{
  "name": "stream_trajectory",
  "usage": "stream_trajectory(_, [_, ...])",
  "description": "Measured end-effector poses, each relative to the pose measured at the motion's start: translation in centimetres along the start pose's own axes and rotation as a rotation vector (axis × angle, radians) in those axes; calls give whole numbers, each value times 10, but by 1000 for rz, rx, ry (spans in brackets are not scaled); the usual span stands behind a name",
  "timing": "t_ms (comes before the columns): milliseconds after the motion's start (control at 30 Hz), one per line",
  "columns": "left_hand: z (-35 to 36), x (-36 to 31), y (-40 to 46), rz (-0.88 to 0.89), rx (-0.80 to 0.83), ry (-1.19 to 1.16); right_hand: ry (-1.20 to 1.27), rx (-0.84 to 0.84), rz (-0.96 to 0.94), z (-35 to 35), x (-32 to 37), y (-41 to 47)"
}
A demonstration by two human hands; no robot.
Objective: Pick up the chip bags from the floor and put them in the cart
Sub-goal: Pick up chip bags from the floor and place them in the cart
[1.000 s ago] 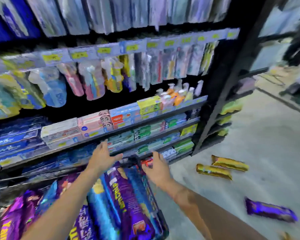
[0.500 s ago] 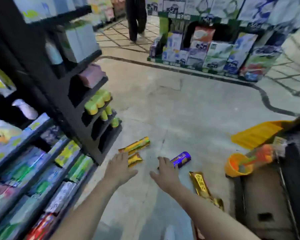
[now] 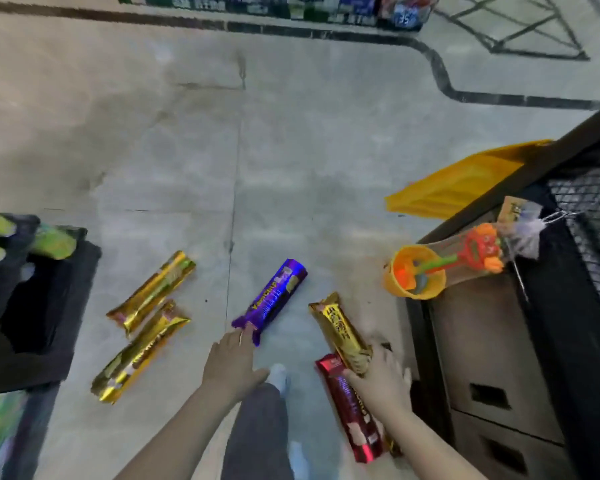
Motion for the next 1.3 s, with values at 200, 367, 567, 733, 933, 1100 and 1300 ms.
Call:
stream_trajectory(200, [75,10,171,23,31,9,14,18,143,90,-40,137])
stream_trajectory(367, [147,16,292,-16,17,-109,46,34,164,173,-67,241])
stream_trajectory(567, [239,25,408,-15,-55,-15,78,-13,173,267,-98,342])
stream_trajectory(733, [286,45,460,-92,-120,-11,-13,-53,176,319,-118,377])
stream_trajectory(933, [299,56,456,-147,-196,-171,-45,-143,107,324,-118,376])
stream_trajectory(1100, [264,47,399,-236,-147,-375,101,-110,122,275,-90,341])
stream_trajectory(1300, [144,26,266,-251,-160,-644,274,-119,83,145,-23,246])
Point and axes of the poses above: each hand's wrist, its own y-axis towards the middle knuckle, its own z-axis out of the palm, x = y × z, the point moved 5 cm from there along y, towards the middle knuckle, and after that the axes turned 5 degrees about y, right-handed, at the moved point
